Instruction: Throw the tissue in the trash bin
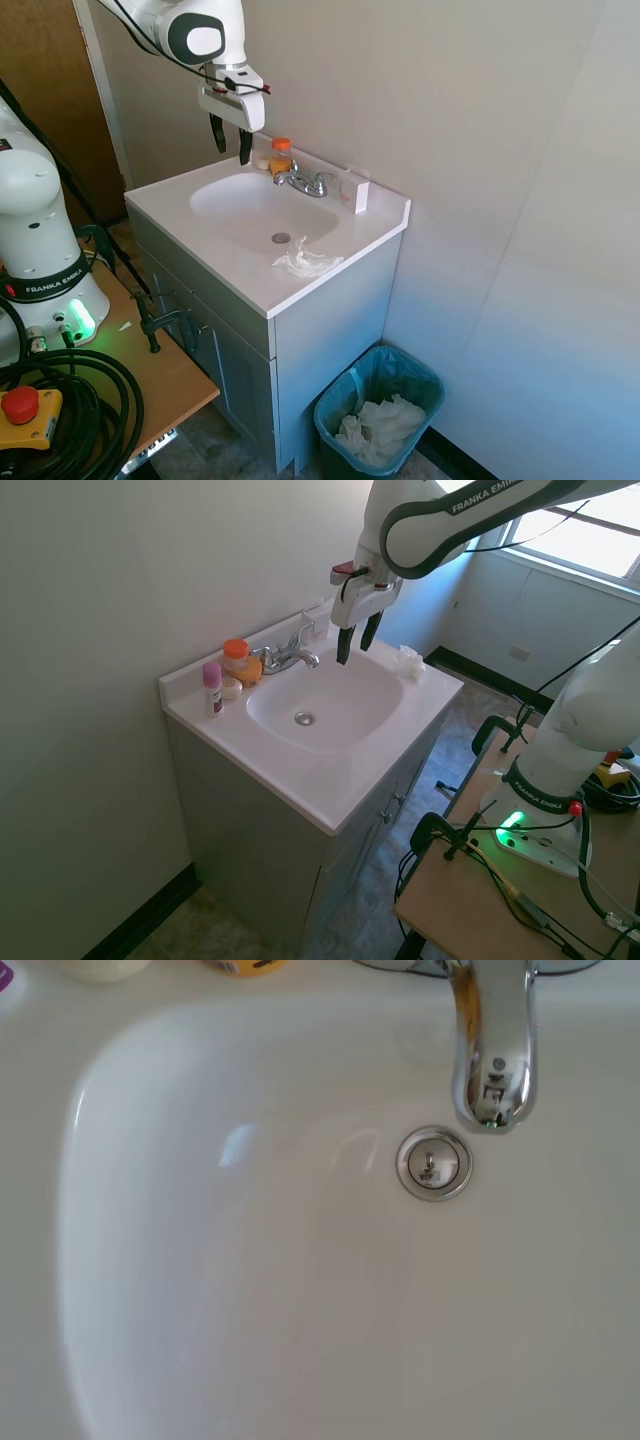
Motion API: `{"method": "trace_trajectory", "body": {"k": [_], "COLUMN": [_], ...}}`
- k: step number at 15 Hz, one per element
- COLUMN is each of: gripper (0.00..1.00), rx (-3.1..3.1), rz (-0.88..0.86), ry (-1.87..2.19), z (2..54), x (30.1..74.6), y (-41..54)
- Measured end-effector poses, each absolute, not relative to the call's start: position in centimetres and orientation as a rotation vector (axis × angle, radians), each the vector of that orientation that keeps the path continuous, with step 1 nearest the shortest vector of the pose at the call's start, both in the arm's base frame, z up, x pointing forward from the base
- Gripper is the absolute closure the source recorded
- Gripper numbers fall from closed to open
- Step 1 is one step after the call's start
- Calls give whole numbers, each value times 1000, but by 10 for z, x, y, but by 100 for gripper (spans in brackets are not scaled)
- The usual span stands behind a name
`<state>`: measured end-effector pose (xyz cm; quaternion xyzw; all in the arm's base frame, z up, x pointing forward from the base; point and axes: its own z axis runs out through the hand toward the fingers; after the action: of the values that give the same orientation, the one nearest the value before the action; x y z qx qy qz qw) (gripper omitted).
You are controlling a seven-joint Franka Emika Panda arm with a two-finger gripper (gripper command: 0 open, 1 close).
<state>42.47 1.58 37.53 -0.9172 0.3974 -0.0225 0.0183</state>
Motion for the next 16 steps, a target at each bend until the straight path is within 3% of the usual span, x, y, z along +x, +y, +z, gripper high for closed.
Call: {"method": "trace_trajectory", "body": {"k": [4,10,16], "gripper": [0,0,0], "rx": [-2794,-2601,-2559], "rz": [-96,-192,-233], "ry": [1312,1607,1868], "z": [379,384,328], "x": [428,413,369], "y": [2,-122,-208]}}
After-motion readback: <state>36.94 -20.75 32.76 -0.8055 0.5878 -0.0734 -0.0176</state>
